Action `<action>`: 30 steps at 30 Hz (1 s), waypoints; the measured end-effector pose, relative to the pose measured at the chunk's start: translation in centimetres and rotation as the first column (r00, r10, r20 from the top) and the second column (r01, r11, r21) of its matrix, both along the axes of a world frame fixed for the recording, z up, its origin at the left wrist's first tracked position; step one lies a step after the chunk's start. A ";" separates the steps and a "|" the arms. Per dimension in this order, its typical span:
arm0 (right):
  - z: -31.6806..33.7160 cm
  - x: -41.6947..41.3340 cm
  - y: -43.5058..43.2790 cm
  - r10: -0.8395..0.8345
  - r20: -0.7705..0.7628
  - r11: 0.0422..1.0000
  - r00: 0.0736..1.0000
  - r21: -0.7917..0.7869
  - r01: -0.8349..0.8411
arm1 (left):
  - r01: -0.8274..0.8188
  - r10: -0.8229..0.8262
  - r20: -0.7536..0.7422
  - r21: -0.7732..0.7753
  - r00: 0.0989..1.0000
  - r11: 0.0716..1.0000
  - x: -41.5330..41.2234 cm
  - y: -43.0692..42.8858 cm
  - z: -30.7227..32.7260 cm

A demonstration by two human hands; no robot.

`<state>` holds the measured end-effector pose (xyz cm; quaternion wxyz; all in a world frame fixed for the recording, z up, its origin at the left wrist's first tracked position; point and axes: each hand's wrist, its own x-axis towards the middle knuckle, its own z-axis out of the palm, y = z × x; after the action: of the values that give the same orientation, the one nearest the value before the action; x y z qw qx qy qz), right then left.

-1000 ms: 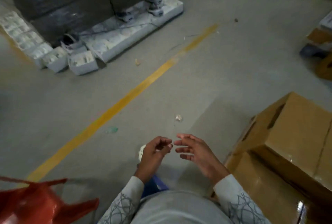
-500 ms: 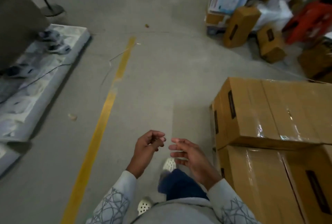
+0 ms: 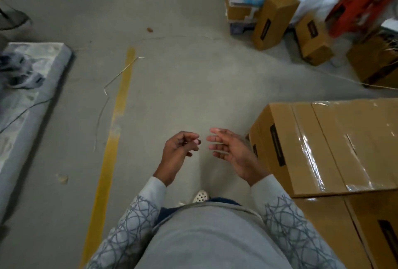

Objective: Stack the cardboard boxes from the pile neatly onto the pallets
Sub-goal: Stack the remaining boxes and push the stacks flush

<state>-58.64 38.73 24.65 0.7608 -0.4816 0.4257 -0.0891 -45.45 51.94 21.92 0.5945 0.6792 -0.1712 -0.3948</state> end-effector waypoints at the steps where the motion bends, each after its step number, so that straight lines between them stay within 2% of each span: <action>1: 0.5 1.2 -1.8 -0.016 0.004 1.000 1.000 0.002 0.016 | 0.011 -0.011 0.013 -0.010 1.000 1.000 1.4 -2.0 0.7; 10: 3.8 10.1 -16.8 -0.193 0.123 0.980 0.973 -0.017 0.197 | 0.138 -0.140 -0.003 -0.168 0.990 0.976 12.5 -20.2 4.9; 17: 5.5 19.0 -28.6 -0.369 0.246 0.928 0.896 0.052 0.368 | 0.243 -0.318 -0.182 -0.343 0.931 0.907 22.4 -35.5 7.2; 25: 8.5 27.7 -39.2 -0.551 0.310 0.831 0.775 0.127 0.541 | 0.375 -0.467 -0.194 -0.373 0.863 0.848 31.8 -50.1 10.0; 30: 7.8 30.5 -44.3 -0.554 0.300 0.823 0.776 0.059 0.565 | 0.524 -0.569 -0.072 -0.312 0.819 0.793 34.6 -56.2 8.8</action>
<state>-28.11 -5.59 32.44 0.7475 -0.3269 0.4257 -0.3913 -10.84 -4.26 30.70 0.5558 0.4754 -0.3653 -0.5759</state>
